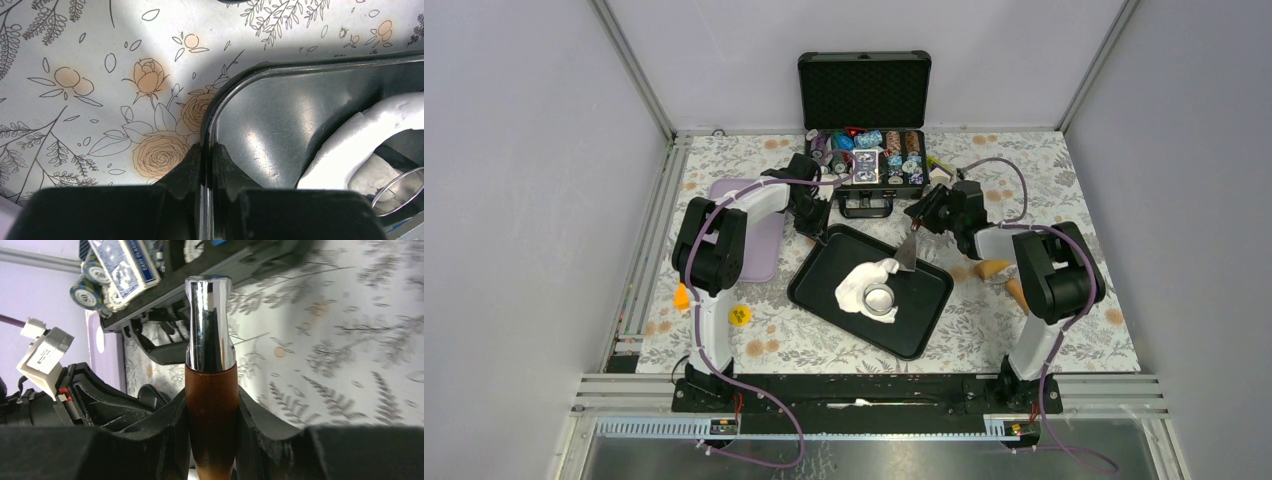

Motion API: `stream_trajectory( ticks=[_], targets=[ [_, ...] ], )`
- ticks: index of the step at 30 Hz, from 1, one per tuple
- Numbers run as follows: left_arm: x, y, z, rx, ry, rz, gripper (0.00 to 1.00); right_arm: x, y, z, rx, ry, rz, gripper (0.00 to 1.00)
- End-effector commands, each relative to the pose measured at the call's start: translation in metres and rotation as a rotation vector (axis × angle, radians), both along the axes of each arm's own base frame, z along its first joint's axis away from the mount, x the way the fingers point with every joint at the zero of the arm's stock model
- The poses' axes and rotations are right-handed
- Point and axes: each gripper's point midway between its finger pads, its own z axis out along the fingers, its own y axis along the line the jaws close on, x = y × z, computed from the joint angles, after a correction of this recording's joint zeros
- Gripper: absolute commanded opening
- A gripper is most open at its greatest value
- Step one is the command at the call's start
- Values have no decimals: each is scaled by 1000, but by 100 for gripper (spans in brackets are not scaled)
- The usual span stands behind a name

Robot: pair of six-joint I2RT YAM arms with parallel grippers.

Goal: Roll out the dumpling wrappers from the dough

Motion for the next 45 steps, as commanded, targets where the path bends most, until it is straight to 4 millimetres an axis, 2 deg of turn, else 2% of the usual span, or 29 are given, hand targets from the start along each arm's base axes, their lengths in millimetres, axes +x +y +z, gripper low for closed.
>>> stream_trajectory(
  ticks=[1, 5, 12, 20, 24, 25, 26, 30, 31, 33, 36, 37, 41, 45],
  targets=[
    [-5, 5, -10, 18, 25, -11, 0, 18, 48, 44, 101, -127, 63, 0],
    [-5, 6, -11, 19, 25, -11, 0, 13, 78, 46, 139, -112, 148, 0],
    [-5, 6, -11, 24, 24, -10, 0, 5, 120, 66, 183, -99, 300, 0],
    [-4, 6, -11, 26, 24, -8, 0, -35, 168, 96, 168, -99, 515, 0],
    [-5, 6, -11, 25, 24, -9, 0, -39, 173, 123, 156, -157, 569, 0],
    [-5, 6, -11, 25, 23, -10, 0, -38, 171, 130, 106, -199, 599, 0],
    [-5, 6, -10, 22, 22, -12, 0, -36, 171, 145, 74, -244, 621, 0],
    [-4, 2, 1, -12, 10, -34, 1, -50, 159, 176, -15, -364, 736, 0],
    [-4, 0, 9, -32, -4, -40, 14, -56, 155, 184, -22, -397, 753, 0],
    [-5, -5, 28, -99, -26, -46, 52, -66, 144, 196, -23, -435, 766, 0],
    [-2, -10, 63, -151, -94, -59, 94, -81, 126, 216, 3, -472, 775, 0],
    [-2, -11, 73, -164, -116, -65, 98, -84, 120, 219, 8, -476, 770, 0],
    [1, -14, 124, -232, -221, -84, 99, -96, 98, 232, 29, -522, 749, 0],
    [9, -15, 165, -271, -303, -69, 99, -102, 91, 224, 19, -521, 739, 0]
  ],
)
